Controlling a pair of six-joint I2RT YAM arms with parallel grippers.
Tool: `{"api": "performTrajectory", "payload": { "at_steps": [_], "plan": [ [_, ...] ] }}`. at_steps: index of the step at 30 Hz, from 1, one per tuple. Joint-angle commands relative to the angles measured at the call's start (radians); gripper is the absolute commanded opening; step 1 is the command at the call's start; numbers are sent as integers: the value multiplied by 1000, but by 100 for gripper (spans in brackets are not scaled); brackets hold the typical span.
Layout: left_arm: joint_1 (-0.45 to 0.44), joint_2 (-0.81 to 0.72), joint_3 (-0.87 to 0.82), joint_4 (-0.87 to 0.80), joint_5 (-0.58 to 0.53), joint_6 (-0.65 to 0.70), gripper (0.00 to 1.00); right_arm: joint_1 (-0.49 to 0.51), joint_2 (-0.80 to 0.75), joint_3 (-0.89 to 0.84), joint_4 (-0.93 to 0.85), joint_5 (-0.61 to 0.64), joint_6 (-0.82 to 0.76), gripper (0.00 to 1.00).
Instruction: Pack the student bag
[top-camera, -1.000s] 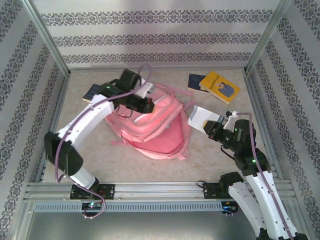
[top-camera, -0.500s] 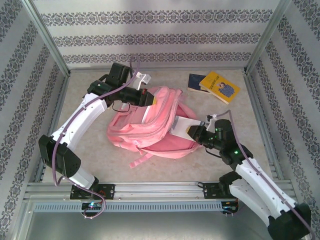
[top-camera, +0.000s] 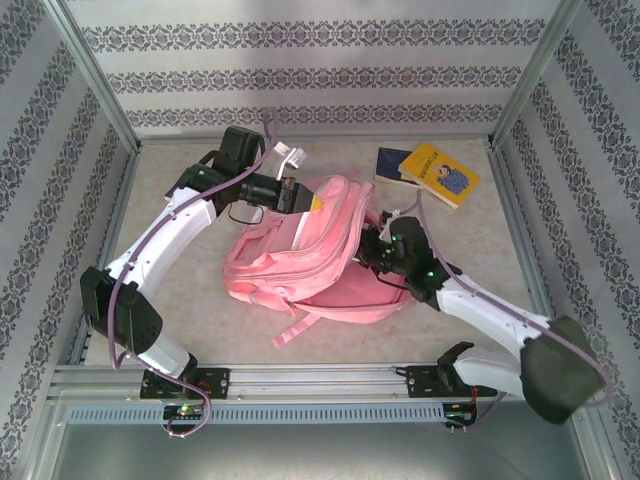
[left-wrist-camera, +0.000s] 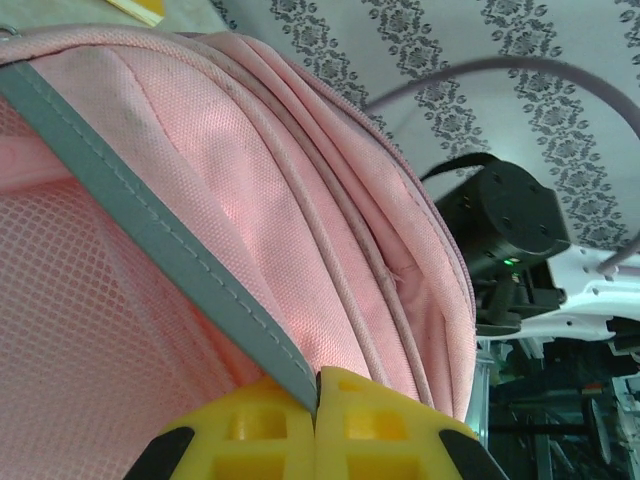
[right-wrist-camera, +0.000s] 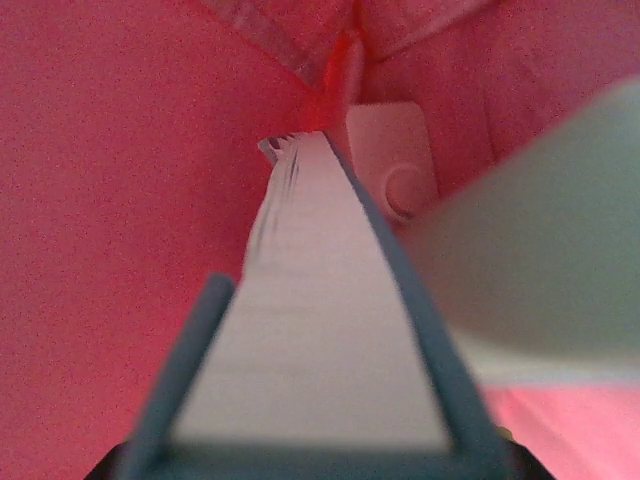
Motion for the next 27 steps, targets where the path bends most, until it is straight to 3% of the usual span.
{"api": "performTrajectory", "payload": {
  "at_steps": [1,5,10,12,16,19,23,27],
  "plan": [
    [21,-14,23,182,171,8,0,37,103,75,102,97,123,0],
    [36,-8,18,224,221,-12,0,52,251,113,197,174,245,0],
    [52,23,30,213,290,0,0,84,423,219,327,219,285,3],
    [59,34,31,213,302,6,0,99,478,286,294,241,253,14],
    [71,57,38,217,321,9,0,101,545,354,258,221,189,55],
    [84,67,39,220,327,6,0,92,496,321,214,237,119,72],
    [92,71,25,231,332,2,0,90,392,306,57,264,-10,83],
    [94,70,17,231,328,3,0,85,267,224,39,277,-100,84]
  ]
}}
